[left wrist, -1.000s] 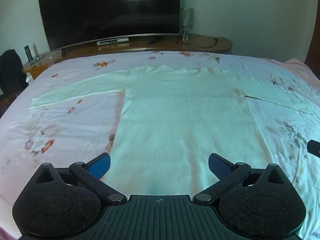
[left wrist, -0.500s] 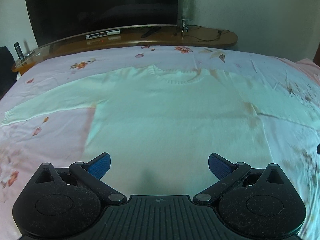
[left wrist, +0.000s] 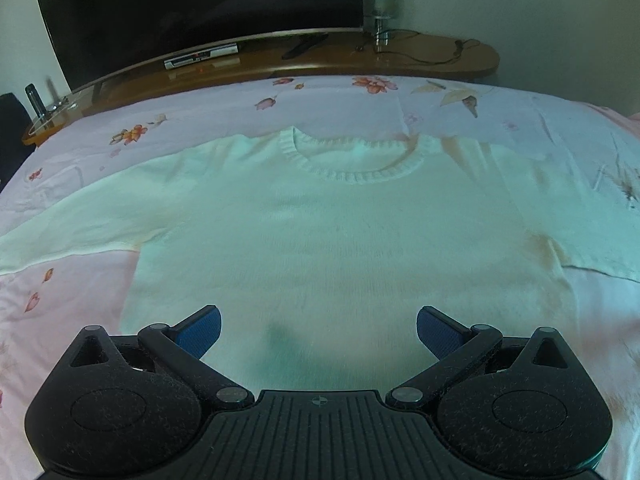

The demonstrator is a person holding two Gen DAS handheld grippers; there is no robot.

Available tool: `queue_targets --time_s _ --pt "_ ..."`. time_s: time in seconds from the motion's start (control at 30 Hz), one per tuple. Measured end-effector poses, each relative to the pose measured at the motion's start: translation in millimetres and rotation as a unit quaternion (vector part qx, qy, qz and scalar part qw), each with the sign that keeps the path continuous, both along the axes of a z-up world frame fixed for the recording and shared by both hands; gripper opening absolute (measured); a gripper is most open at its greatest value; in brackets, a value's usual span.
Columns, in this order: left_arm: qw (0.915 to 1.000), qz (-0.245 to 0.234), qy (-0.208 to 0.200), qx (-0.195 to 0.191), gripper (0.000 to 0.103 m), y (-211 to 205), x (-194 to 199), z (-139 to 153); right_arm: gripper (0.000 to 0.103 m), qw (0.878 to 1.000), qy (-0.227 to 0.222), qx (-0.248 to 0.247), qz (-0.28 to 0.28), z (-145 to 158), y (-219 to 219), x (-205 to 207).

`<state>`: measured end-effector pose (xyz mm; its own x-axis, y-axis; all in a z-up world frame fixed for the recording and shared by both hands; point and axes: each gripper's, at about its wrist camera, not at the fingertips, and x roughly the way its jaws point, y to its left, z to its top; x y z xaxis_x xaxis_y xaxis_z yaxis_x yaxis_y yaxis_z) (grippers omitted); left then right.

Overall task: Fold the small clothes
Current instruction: 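Move the right gripper toward the cuff of one sweater sleeve, then close the right gripper on the knit sleeve cuff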

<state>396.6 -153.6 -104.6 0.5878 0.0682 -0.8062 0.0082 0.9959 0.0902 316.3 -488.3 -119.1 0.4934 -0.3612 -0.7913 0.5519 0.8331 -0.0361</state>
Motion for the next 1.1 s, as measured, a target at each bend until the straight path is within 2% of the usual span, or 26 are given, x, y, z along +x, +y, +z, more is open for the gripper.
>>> queue_targets --time_s 0.2,0.53,0.6,0.67,0.7,0.77,0.87,0.93,1.1 --pt "0.9999 0.003 0.01 0.012 0.103 -9 22 -14 0.073 0.999 0.011 0.012 -0.033 -16 -36 13" --pt "0.9996 0.016 0.019 0.015 0.103 -7 52 -32 0.072 0.995 -0.024 0.014 -0.094 -16 -89 26" --pt "0.9997 0.016 0.016 0.012 0.103 -5 56 -34 0.059 0.993 -0.041 0.011 -0.107 -15 -98 25" --pt "0.9997 0.014 0.014 0.011 0.103 -5 58 -35 0.038 0.992 -0.056 0.008 -0.117 -14 -106 24" --pt "0.9998 0.012 0.013 0.009 0.103 -5 58 -36 0.033 0.99 -0.065 0.007 -0.123 -13 -109 23" --pt "0.9999 0.009 0.013 0.002 0.103 -3 60 -37 0.016 0.989 -0.075 0.003 -0.128 -12 -113 24" --pt "0.9998 0.005 0.016 -0.011 0.103 4 62 -40 0.008 0.988 -0.089 -0.003 -0.128 -11 -112 25" --pt "0.9997 0.006 0.013 -0.017 0.103 10 61 -40 0.007 0.987 -0.108 -0.012 -0.119 -6 -104 26" --pt "0.9991 0.023 0.006 -0.037 0.103 37 60 -37 0.006 0.984 -0.167 -0.04 -0.048 20 -60 38"
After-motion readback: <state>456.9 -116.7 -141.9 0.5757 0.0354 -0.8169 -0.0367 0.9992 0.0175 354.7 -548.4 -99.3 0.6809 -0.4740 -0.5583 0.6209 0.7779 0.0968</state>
